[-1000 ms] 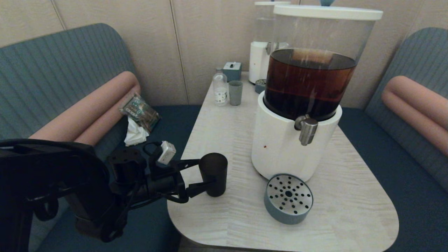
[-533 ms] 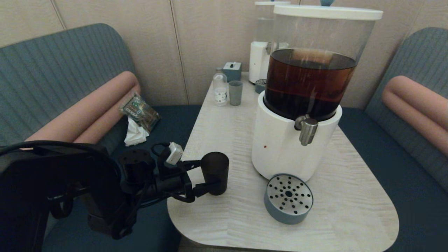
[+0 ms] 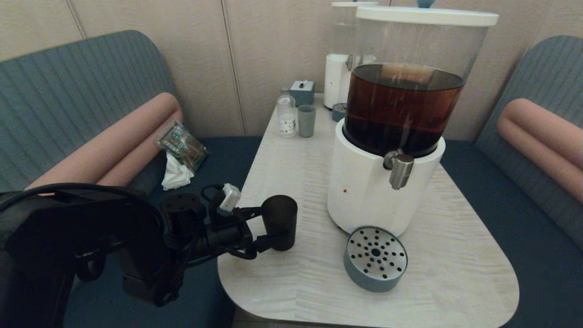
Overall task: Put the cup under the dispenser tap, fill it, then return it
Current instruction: Pick up the cup
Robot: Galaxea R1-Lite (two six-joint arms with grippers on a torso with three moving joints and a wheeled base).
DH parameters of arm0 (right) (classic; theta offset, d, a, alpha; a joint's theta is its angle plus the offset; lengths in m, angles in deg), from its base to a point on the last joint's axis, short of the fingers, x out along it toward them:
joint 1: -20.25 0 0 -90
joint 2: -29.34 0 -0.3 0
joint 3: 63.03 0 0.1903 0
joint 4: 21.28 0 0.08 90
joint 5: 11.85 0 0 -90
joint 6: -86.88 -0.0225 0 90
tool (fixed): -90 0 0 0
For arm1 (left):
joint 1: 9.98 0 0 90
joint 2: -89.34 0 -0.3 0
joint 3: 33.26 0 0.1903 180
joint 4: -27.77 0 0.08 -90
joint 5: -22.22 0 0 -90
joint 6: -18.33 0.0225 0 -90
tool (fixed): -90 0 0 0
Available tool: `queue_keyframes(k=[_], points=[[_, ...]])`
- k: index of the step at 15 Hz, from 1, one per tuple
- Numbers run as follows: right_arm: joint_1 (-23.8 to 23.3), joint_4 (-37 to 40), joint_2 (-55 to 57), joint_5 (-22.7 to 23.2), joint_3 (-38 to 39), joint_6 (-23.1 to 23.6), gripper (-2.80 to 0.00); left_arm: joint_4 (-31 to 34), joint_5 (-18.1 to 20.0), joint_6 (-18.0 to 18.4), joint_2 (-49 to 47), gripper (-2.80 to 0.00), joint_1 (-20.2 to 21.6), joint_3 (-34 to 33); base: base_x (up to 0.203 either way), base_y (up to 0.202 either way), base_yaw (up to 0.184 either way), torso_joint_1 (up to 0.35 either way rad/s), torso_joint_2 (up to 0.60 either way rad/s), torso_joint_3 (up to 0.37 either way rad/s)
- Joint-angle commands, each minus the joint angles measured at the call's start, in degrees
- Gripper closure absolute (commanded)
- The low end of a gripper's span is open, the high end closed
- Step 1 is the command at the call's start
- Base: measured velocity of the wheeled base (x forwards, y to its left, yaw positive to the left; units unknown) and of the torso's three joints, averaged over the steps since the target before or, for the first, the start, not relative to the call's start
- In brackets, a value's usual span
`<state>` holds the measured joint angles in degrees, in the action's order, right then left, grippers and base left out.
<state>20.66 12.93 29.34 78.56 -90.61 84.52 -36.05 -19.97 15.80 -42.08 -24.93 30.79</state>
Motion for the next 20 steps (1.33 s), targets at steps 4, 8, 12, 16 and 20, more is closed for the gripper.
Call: queue_keyframes(k=[4,8,12,16,20], points=[[0.0,0.0,0.1,0.0,0.0,0.0,0.00,-0.5,-0.2,-1.0,-1.3,-2.80,0.0,2.3,0.000,0.000,0.000,0.000,0.00,0.000],[0.0,0.0,0.1,0.0,0.0,0.0,0.00,-0.5,-1.0,-1.0,-1.5,0.00,-0.6,2.3,0.000,0.000,0.000,0.000,0.00,0.000],[0.0,0.0,0.1,0.0,0.0,0.0,0.00,-0.5,-1.1,-1.0,-1.1,0.00,-1.0,2.1,0.000,0.000,0.000,0.000,0.00,0.000],[0.0,0.0,0.1,0.0,0.0,0.0,0.00,-0.5,-1.0,-1.0,1.2,0.00,-1.3,0.0,0.000,0.000,0.000,0.000,0.00,0.000],[0.0,0.0,0.1,0.0,0.0,0.0,0.00,-0.5,-1.0,-0.9,9.5,0.00,-1.3,-4.9,0.000,0.000,0.000,0.000,0.00,0.000]])
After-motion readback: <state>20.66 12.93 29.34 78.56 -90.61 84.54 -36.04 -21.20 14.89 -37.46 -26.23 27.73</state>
